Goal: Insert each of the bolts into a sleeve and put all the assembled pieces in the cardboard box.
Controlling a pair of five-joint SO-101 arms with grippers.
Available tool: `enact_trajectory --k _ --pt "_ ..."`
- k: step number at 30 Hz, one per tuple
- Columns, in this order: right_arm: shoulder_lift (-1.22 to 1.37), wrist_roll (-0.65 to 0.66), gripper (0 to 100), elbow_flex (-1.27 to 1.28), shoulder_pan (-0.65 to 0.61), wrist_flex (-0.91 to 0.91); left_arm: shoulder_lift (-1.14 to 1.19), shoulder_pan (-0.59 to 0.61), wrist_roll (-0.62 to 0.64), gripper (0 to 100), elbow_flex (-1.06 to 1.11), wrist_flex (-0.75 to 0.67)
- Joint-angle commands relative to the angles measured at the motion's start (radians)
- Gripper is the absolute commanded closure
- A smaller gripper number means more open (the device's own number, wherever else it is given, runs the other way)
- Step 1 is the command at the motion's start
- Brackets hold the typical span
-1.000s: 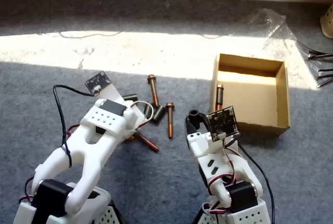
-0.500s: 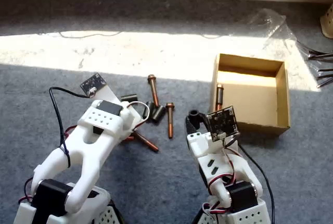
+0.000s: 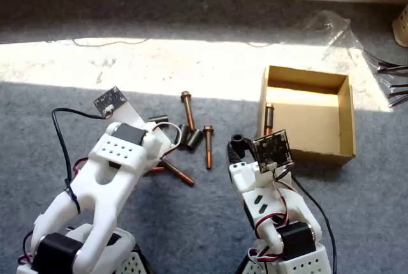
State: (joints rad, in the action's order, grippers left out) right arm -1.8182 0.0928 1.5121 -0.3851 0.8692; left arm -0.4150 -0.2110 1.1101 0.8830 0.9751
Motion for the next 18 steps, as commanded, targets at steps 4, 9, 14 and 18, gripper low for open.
enact_trajectory --k 4,9,14,18 --pt "-0.008 -0.008 99.4 -0.016 0.001 -0.033 -0.051 -0.104 0.006 88 0.062 -0.048" --pt "-0.008 -0.008 99.4 -0.016 0.001 -0.033 -0.051 -0.105 0.008 88 0.111 -0.137" --pt "-0.008 -0.008 99.4 -0.016 0.001 -0.033 -0.051 -0.068 0.009 88 0.166 -0.249" --pt "-0.008 -0.008 99.4 -0.016 0.001 -0.033 -0.051 -0.044 0.009 88 0.191 -0.305"
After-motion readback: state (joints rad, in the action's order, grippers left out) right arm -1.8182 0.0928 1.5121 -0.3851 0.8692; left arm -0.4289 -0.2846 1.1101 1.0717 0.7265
